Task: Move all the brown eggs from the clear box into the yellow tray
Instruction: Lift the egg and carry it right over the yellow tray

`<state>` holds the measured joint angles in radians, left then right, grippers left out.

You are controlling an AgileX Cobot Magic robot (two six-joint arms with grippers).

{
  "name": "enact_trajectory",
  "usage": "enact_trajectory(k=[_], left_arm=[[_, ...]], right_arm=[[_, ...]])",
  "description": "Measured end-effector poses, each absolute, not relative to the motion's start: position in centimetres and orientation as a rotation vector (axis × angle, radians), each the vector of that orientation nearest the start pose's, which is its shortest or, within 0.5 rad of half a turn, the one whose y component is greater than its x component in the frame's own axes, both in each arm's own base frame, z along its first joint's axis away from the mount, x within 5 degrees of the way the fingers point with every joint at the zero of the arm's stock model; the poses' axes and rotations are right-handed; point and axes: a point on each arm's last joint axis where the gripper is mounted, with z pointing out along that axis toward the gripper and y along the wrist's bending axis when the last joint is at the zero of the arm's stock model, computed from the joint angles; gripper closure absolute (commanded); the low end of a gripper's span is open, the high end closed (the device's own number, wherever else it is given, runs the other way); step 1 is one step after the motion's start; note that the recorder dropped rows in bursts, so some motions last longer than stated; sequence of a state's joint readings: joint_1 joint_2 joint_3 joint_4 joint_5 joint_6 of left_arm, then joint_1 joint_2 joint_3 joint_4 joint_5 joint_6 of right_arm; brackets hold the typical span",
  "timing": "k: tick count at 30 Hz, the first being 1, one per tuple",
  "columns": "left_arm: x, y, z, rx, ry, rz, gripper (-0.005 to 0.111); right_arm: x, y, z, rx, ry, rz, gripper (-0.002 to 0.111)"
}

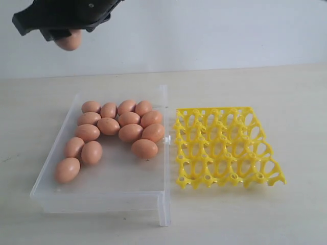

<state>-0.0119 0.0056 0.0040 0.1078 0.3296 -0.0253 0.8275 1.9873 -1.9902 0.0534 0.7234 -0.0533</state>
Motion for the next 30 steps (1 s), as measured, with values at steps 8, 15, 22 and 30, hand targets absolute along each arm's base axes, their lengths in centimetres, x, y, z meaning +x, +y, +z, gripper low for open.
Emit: enact_trajectory(k=[8, 15, 22, 30], left_arm=[[5.4, 0.3, 18.2, 0.056, 1.821, 0.077, 0.107], [5.4, 0.3, 18.2, 0.056, 1.821, 0.077, 0.107], [5.4, 0.3, 18.2, 0.056, 1.821, 0.077, 0.107], [5.4, 0.3, 18.2, 0.056, 1.821, 0.077, 0.107]], right_arm=[[27.4, 28.8, 37.6, -0.841, 1.902, 0.514, 0.108], [25.8, 20.8, 30.4, -0.518, 1.816, 0.531, 0.108], [26.6, 17.9, 25.9, -0.37, 1.801, 0.464, 0.108], [30.2, 17.6, 21.4, -0.323, 1.918, 0.402, 0.108]])
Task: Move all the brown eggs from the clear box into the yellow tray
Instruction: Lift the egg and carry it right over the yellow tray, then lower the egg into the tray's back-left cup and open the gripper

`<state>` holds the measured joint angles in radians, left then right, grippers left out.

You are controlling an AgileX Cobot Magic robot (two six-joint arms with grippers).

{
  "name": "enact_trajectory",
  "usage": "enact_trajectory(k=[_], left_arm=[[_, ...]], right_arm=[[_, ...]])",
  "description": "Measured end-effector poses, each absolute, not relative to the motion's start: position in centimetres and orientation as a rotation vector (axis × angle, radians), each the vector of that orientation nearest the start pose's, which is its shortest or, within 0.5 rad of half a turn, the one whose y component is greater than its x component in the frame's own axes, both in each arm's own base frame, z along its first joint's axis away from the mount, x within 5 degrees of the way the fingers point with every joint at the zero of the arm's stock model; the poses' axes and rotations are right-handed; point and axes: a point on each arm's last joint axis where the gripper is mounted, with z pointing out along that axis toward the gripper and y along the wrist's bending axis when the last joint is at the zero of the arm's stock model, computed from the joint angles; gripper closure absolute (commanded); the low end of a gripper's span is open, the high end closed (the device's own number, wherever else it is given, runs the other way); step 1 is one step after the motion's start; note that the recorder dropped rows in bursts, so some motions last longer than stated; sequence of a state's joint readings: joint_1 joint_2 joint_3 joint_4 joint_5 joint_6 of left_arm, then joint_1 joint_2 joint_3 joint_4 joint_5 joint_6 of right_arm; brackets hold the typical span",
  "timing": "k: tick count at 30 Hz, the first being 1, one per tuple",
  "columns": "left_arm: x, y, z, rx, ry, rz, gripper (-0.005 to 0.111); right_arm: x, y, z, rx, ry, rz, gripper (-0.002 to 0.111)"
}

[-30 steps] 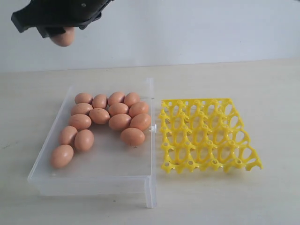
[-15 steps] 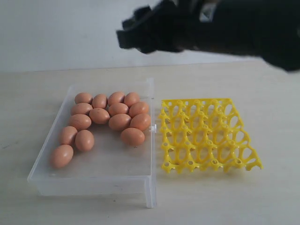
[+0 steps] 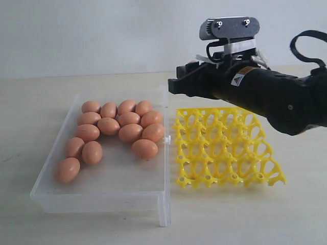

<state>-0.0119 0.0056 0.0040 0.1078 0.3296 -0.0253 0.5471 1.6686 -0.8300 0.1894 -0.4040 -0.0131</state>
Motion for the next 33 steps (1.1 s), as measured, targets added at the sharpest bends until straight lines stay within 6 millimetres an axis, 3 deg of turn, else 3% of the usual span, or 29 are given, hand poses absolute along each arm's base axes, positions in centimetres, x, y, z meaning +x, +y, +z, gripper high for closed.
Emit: enact_trajectory(k=[6, 14, 19, 33], left_arm=[[5.4, 0.3, 18.2, 0.056, 1.821, 0.077, 0.107], [5.4, 0.3, 18.2, 0.056, 1.821, 0.077, 0.107], [5.4, 0.3, 18.2, 0.056, 1.821, 0.077, 0.107], [5.4, 0.3, 18.2, 0.056, 1.821, 0.077, 0.107]], right_arm=[[33.0, 18.6, 19.6, -0.35, 2.066, 0.408, 0.108], [35.5, 17.7, 18.8, -0.297, 2.163, 0.374, 0.108], [36.2, 17.8, 18.2, -0.319, 2.174, 0.359, 0.108], [37.1, 18.0, 13.3, -0.339, 2.239, 0.334, 0.108]])
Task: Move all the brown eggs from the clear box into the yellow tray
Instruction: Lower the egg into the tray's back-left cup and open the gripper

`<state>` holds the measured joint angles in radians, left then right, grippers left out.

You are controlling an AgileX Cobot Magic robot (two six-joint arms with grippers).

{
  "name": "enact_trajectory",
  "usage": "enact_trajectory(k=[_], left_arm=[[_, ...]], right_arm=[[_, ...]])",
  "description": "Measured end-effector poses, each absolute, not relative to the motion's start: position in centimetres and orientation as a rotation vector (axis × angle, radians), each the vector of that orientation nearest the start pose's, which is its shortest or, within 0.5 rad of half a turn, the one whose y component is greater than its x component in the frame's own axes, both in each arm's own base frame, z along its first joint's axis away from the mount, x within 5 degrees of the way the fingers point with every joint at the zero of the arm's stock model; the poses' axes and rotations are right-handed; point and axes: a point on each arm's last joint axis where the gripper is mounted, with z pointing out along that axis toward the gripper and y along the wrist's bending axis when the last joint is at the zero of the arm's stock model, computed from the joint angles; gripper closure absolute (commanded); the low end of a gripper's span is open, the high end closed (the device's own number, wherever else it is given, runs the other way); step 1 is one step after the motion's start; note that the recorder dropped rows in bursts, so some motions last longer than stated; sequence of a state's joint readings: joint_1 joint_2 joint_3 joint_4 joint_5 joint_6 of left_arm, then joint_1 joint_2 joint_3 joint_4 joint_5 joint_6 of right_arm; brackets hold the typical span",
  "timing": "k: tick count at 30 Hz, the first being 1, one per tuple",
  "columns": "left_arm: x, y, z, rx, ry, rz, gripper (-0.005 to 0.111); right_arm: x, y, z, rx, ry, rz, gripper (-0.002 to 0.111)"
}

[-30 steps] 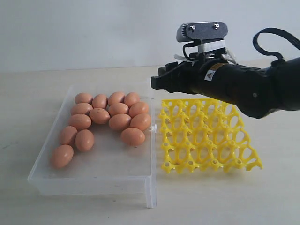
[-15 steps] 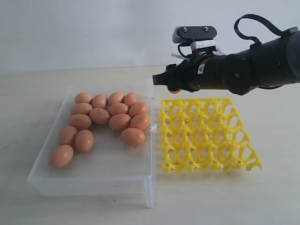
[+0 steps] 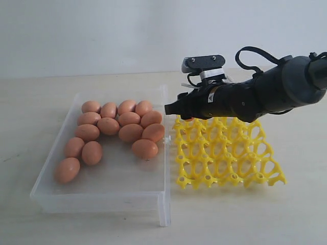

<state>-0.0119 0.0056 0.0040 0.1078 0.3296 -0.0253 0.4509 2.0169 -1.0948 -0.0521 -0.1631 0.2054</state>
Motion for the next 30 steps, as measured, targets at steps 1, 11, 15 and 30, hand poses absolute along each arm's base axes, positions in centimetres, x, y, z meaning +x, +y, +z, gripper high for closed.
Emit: enact_trajectory(k=[1, 11, 15, 30], left_arm=[[5.4, 0.3, 18.2, 0.056, 1.821, 0.077, 0.107], [5.4, 0.3, 18.2, 0.056, 1.821, 0.077, 0.107], [5.4, 0.3, 18.2, 0.056, 1.821, 0.077, 0.107], [5.4, 0.3, 18.2, 0.056, 1.821, 0.077, 0.107]], right_arm=[[37.2, 17.9, 13.3, -0.333, 2.231, 0.335, 0.108], [37.9, 17.2, 12.8, -0.306, 2.209, 0.33, 0.108], [38.0, 17.2, 12.4, -0.311, 2.208, 0.33, 0.108], [38.1, 17.3, 12.3, -0.313, 2.185, 0.337, 0.056]])
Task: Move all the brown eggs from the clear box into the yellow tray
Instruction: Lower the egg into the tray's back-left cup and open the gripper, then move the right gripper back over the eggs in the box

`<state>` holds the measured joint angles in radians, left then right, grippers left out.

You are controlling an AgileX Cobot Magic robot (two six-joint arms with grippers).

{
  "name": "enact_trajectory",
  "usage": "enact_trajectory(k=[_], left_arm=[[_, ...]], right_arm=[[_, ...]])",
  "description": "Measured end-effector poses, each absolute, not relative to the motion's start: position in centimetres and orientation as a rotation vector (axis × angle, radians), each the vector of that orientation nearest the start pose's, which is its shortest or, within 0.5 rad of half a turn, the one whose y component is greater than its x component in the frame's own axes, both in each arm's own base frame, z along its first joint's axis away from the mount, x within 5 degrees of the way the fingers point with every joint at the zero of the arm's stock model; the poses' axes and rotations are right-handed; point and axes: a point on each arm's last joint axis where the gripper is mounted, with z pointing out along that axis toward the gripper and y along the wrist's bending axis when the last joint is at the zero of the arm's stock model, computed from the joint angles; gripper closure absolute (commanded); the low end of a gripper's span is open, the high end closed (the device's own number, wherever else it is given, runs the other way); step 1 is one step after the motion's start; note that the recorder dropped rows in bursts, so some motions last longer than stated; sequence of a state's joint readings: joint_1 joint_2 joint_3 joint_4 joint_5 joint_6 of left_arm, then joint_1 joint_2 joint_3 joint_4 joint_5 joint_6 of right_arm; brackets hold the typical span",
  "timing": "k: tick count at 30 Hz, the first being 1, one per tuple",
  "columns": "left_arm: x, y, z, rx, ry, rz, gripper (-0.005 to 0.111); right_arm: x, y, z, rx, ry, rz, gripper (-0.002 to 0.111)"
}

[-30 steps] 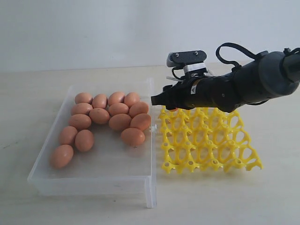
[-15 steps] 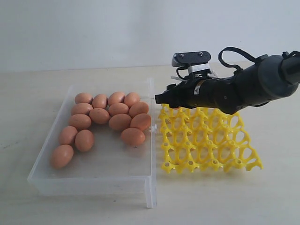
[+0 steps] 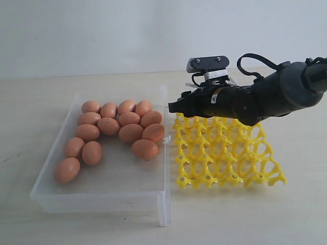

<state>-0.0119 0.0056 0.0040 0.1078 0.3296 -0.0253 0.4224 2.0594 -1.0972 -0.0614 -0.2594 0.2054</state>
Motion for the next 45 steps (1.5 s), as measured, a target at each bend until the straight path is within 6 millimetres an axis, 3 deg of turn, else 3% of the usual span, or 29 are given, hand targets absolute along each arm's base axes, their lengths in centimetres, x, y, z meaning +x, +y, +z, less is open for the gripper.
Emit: enact_trajectory(k=[6, 14, 17, 22, 27, 31, 39, 45], left_arm=[[5.4, 0.3, 18.2, 0.056, 1.821, 0.077, 0.107], [5.4, 0.3, 18.2, 0.056, 1.821, 0.077, 0.107], [5.4, 0.3, 18.2, 0.056, 1.821, 0.077, 0.107], [5.4, 0.3, 18.2, 0.056, 1.821, 0.077, 0.107], [5.4, 0.3, 18.2, 0.056, 1.821, 0.077, 0.107], [5.4, 0.3, 18.2, 0.056, 1.821, 0.077, 0.107], [5.4, 0.3, 18.2, 0.056, 1.821, 0.077, 0.107], [5.4, 0.3, 18.2, 0.056, 1.821, 0.077, 0.107]], right_arm=[[38.1, 17.3, 12.3, -0.313, 2.187, 0.336, 0.049], [38.0, 17.2, 12.7, -0.313, 2.19, 0.334, 0.052], [37.9, 17.2, 14.7, -0.314, 2.172, 0.335, 0.065], [37.3, 17.9, 20.7, -0.358, 2.117, 0.336, 0.106], [35.2, 20.4, 24.6, -0.509, 2.146, 0.31, 0.108], [33.3, 23.4, 25.0, -0.68, 2.221, 0.302, 0.102], [31.0, 29.7, 22.4, -0.992, 2.429, 0.387, 0.077], [31.6, 33.7, 21.7, -1.043, 2.483, 0.45, 0.056]])
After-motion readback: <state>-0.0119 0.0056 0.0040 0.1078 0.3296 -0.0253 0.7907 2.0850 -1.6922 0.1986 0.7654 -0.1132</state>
